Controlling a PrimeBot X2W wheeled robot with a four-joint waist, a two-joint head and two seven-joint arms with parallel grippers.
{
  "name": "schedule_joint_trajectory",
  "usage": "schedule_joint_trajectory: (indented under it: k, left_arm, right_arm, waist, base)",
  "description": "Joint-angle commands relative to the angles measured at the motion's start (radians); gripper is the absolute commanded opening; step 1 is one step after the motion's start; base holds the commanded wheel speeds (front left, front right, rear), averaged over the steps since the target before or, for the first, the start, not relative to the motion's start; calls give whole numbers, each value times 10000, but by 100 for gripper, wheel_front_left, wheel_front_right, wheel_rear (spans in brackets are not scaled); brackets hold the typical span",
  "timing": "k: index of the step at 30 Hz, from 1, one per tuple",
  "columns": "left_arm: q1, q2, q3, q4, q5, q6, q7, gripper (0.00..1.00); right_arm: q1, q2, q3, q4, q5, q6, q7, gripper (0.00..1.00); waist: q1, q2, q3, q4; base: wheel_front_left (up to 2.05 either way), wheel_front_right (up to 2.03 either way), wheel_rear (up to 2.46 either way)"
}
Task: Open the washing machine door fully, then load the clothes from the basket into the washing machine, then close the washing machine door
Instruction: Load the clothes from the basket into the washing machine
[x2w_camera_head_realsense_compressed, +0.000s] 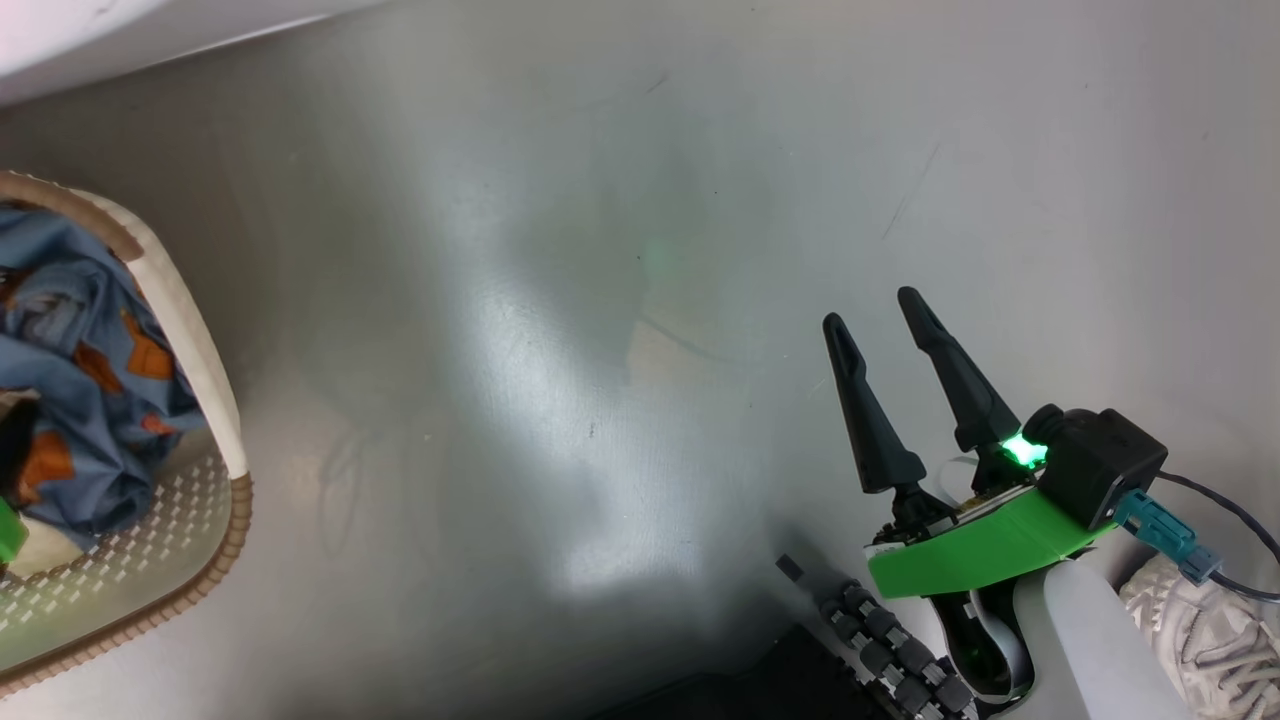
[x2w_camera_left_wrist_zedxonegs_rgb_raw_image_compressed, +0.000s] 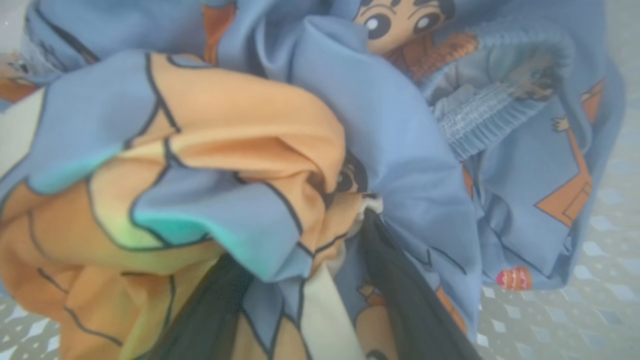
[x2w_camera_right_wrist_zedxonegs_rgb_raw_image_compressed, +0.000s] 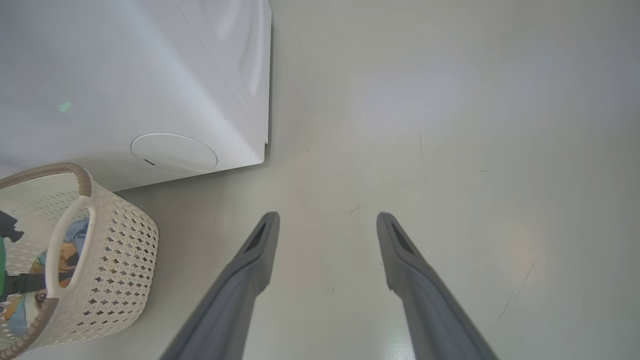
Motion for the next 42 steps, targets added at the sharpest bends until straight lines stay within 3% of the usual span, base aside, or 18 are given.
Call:
schedule_joint_trajectory:
  k: [1,2,19,25,32,42]
  left_arm:
    - [36,516,142,62,-45,-15,13,70]
    - [-16,518,88,84,-26,-15,-41,0]
    - [1237,-345,-727,-132,-554,-15,-2646,0]
    - [1800,-687,-645,-511,-628,-15,-3048,0]
    - [2576,-965,695,-1676,199,-15,-3067,0]
    - [4322,-2164,3143,-3491,1939,-15,-3070,0]
  right_arm:
    - [283,-26,237,-165,144,16,-117,100]
    - [288,-26,229,-141,142,16,-117,100]
    - [138,-26,-297,198,-373,16,-117,100]
    - [222,-26,-434,382,-643,16,-117,100]
    - [398,-26,-549,584,-827,16,-117,100]
    - [639,-26,-578,941,-1049,16,-117,100]
  waist:
    - [-1,-1,-17,-10]
    - [-1,-1,-66,2]
    - [-1,-1,-2339,737]
    - [-1,-1,-3278,1132]
    - [-1,-1,-4184,1467]
    - [-1,-1,-5625,1741]
  base:
    - [0,0,0]
    - [0,0,0]
    - [0,0,0]
    - [0,0,0]
    - [0,0,0]
    - [0,0,0]
